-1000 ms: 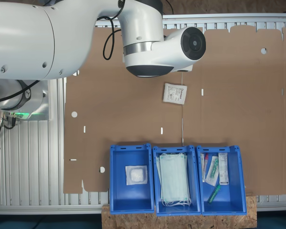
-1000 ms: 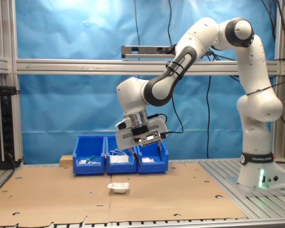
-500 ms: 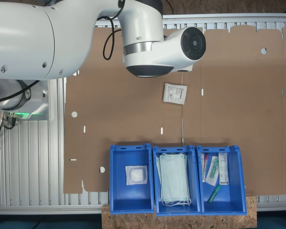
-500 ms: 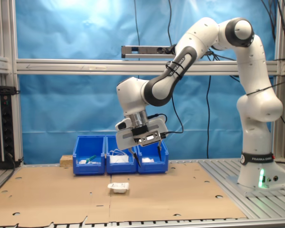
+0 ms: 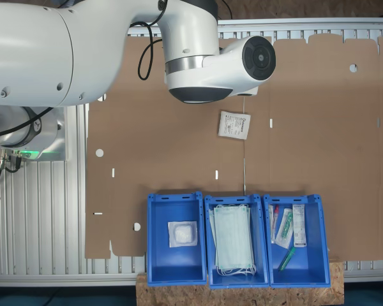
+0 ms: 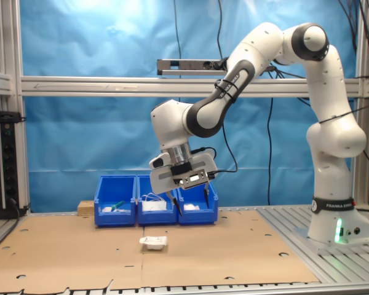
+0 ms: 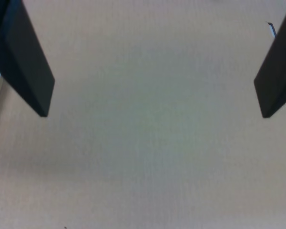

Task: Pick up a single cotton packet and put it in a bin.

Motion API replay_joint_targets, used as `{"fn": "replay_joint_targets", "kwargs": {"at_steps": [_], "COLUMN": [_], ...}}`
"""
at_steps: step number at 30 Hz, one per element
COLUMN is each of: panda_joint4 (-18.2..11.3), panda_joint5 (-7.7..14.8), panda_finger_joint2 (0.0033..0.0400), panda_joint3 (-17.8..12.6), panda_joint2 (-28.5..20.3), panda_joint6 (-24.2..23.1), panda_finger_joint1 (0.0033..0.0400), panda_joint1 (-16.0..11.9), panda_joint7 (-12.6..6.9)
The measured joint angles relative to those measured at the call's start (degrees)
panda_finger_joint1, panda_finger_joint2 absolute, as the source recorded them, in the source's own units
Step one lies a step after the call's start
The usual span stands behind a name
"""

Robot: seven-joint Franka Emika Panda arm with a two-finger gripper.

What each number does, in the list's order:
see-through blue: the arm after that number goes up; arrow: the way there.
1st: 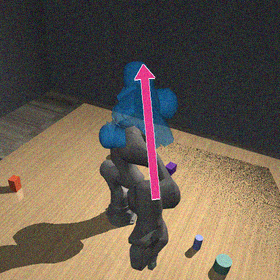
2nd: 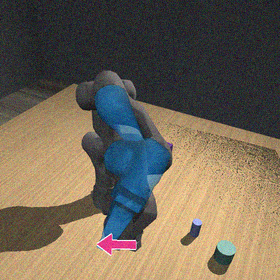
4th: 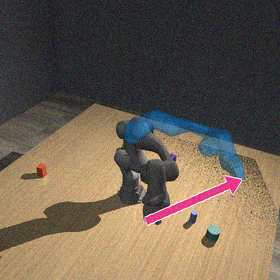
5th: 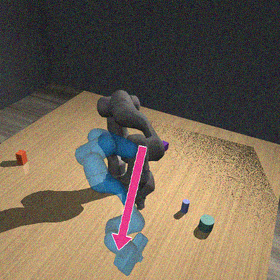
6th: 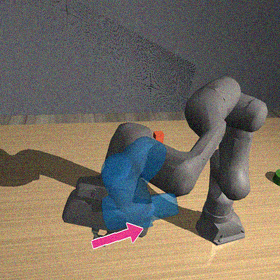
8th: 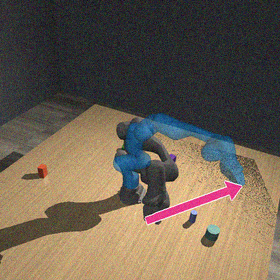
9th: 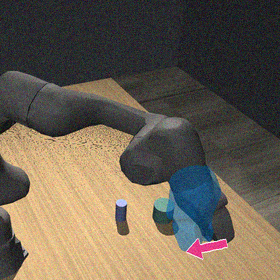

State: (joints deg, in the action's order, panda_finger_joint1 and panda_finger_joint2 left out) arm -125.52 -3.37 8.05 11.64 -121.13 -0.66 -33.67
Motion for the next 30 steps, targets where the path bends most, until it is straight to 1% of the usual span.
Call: {"fn": "replay_joint_targets", "kwargs": {"at_steps": [12, 19, 23, 27, 28, 30], "panda_joint4": [0.0, -0.02, -0.09, -0.3, -0.3, -0.44], "panda_joint5": [0.0, 0.22, 1.76, 4.59, 4.59, 6.01], "panda_finger_joint2": [0.04, 0.04, 0.04, 0.04, 0.04, 0.04], "panda_joint3": [0.0, 0.0, 0.0, 0.0, 0.0, -0.02], "panda_joint2": [0.0, 0.0, 0.0, 0.0, 0.0, 0.0], "panda_joint6": [-0.03, -2.95, -5.11, -7.16, -7.16, -8.22], "panda_finger_joint1": [0.04, 0.04, 0.04, 0.04, 0.04, 0.04], "panda_joint1": [0.0, 0.0, 0.0, 0.0, 0.0, 0.0], "panda_joint7": [0.0, -0.24, -0.74, -1.04, -1.04, -1.16]}}
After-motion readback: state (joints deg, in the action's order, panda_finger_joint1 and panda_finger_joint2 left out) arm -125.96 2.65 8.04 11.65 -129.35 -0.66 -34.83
